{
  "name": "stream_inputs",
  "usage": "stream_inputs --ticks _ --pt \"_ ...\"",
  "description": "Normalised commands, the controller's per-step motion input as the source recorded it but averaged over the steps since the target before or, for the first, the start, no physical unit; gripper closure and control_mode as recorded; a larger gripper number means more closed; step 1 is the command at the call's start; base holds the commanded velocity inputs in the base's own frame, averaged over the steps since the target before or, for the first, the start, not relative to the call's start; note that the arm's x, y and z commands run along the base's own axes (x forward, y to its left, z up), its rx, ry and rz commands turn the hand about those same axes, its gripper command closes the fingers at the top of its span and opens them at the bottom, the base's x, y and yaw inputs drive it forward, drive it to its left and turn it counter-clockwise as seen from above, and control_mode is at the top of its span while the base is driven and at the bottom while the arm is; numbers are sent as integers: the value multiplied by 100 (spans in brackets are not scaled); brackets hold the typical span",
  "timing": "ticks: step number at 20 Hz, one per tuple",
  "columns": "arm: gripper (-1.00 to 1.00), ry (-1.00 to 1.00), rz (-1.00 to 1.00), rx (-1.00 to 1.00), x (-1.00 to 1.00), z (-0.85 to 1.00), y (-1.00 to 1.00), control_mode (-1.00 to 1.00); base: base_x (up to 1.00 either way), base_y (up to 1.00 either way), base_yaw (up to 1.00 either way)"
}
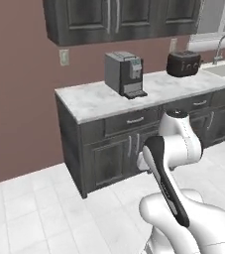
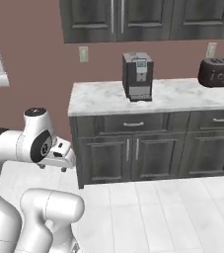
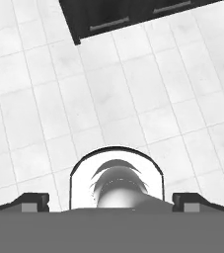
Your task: Place one of the steaks on the plate and the other in the bowl. Then place the bowl in the fridge.
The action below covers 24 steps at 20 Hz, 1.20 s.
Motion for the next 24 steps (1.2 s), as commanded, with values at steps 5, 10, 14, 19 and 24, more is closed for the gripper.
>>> stream_inputs --ticks 5,10,14,19,24 --pt "-100 0 0 0 0 0 0 100 3 -68 -79" --pt "-100 0 0 0 0 0 0 100 21 -56 -75" --pt "-100 0 0 0 0 0 0 100 46 -40 -69" --pt "-100 0 0 0 0 0 0 100 44 -46 -68" --pt "-100 0 0 0 0 0 0 100 58 -29 -61"
